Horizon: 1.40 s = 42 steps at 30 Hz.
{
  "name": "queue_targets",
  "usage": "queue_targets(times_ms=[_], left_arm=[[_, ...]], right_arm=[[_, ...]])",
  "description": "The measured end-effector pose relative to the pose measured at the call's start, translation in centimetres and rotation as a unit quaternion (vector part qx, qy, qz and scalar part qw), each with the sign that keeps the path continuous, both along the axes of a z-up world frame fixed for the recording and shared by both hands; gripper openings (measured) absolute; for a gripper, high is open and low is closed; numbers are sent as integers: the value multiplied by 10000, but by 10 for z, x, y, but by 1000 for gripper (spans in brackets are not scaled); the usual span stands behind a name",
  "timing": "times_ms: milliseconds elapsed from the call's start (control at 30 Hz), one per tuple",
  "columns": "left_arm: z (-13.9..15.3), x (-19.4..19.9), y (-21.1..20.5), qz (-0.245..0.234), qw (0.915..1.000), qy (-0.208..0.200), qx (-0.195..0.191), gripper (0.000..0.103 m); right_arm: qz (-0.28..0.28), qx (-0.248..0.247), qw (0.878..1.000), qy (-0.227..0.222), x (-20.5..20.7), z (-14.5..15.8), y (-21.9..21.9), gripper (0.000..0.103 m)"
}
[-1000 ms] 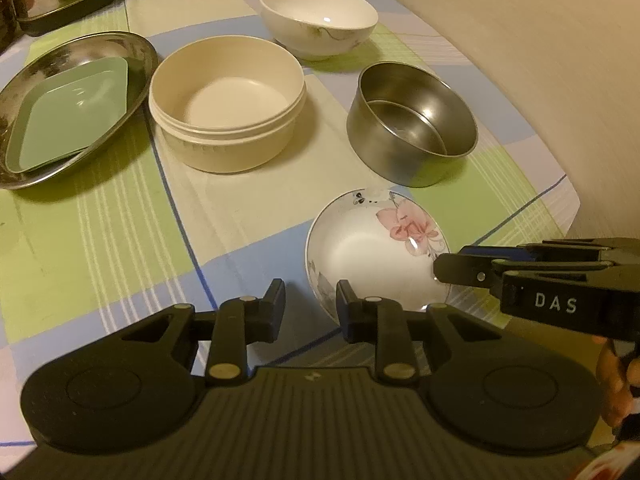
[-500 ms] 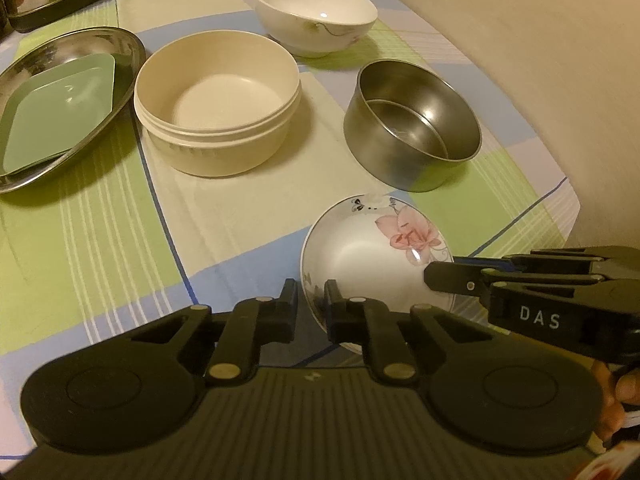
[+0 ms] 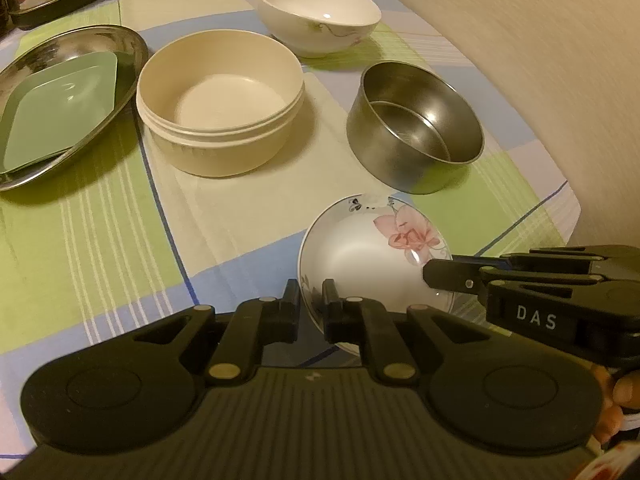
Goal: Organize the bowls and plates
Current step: 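Close the left gripper on the rim of the flowered saucer, then carry the saucer with the left gripper and lower it onto the green plate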
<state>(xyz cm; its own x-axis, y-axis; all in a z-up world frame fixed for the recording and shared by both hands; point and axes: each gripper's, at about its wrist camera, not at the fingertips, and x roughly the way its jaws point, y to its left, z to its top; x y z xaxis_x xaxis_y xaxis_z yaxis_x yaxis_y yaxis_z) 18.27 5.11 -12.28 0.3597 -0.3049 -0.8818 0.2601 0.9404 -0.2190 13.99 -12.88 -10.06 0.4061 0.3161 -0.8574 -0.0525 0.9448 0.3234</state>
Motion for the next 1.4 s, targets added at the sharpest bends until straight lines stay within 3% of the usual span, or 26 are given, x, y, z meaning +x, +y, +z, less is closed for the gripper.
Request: queue_targets(times_ms=[467,933,1400], left_arm=[[12,-3,30,383,9992,-109,17,10],[27,-12,102,1168,9927,-287,107,10],[43,14,166,1637,9852,-484,158,9]], right_arm=[[350,69,9993,-65,13,9,24,8],[1145,235,9929,-230,41,19,91,8],[1585,363,9857,-438,76,30,158,8]])
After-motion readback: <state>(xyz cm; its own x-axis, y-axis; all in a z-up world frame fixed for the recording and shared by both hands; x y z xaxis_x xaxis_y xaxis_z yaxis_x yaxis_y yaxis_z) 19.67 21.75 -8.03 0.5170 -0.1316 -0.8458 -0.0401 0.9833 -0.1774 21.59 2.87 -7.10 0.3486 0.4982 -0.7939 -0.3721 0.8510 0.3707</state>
